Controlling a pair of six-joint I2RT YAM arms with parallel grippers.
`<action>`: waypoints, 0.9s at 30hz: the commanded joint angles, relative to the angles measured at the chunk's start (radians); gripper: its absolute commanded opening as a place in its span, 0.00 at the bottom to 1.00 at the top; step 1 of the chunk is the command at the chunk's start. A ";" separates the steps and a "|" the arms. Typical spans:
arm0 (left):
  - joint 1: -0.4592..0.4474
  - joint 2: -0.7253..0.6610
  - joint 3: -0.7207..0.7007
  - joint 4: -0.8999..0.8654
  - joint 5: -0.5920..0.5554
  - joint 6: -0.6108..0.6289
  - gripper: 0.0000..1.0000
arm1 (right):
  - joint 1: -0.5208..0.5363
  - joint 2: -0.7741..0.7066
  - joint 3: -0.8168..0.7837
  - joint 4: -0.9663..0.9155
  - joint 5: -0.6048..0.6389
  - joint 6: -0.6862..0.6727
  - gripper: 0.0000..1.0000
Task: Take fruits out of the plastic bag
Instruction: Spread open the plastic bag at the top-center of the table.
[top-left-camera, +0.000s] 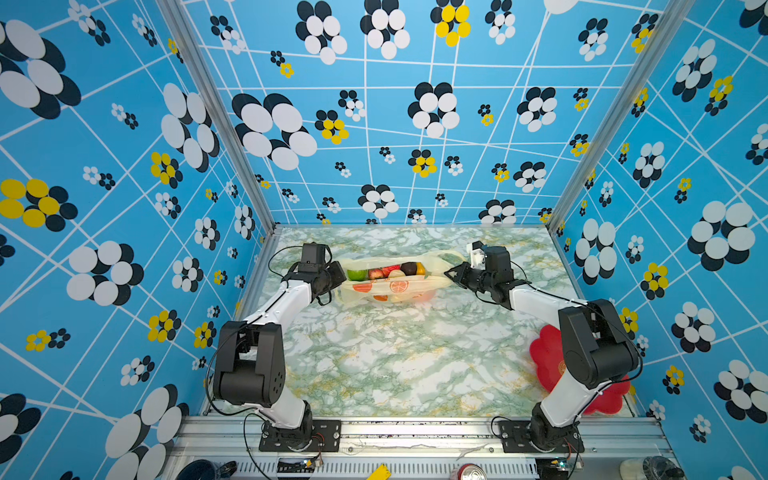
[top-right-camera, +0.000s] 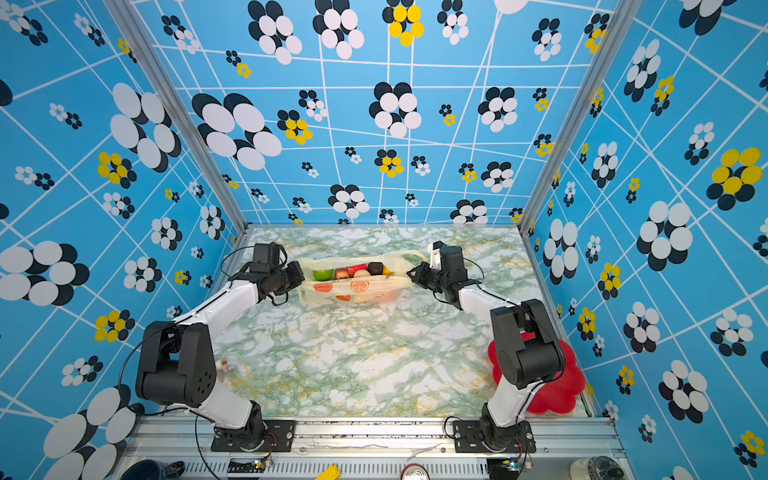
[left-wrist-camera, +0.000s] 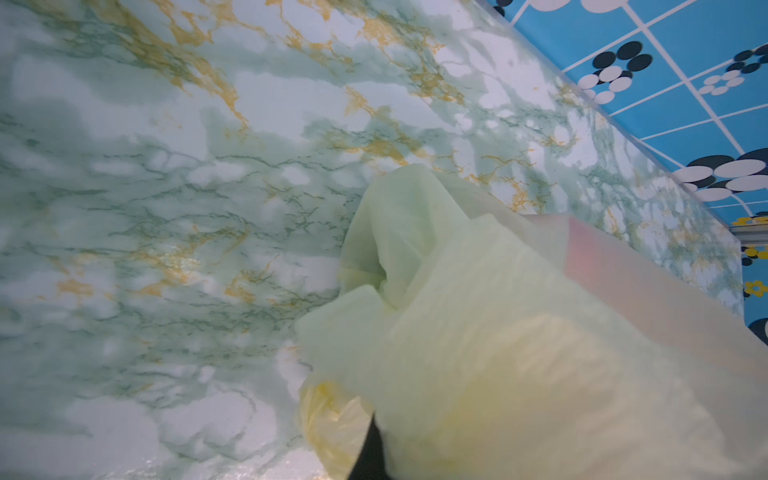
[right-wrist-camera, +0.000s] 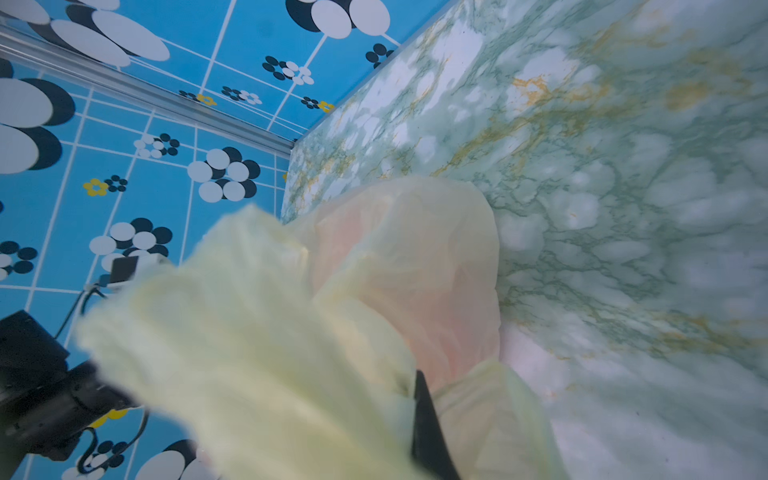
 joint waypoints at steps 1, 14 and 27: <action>-0.041 -0.036 0.002 0.022 0.028 0.026 0.00 | 0.031 -0.056 0.036 -0.167 0.111 -0.123 0.36; -0.081 -0.044 0.046 -0.092 -0.038 0.112 0.00 | 0.243 -0.273 0.177 -0.619 0.635 -0.509 0.83; -0.081 -0.053 0.066 -0.119 -0.018 0.107 0.00 | 0.341 0.143 0.580 -0.611 0.819 -0.815 0.81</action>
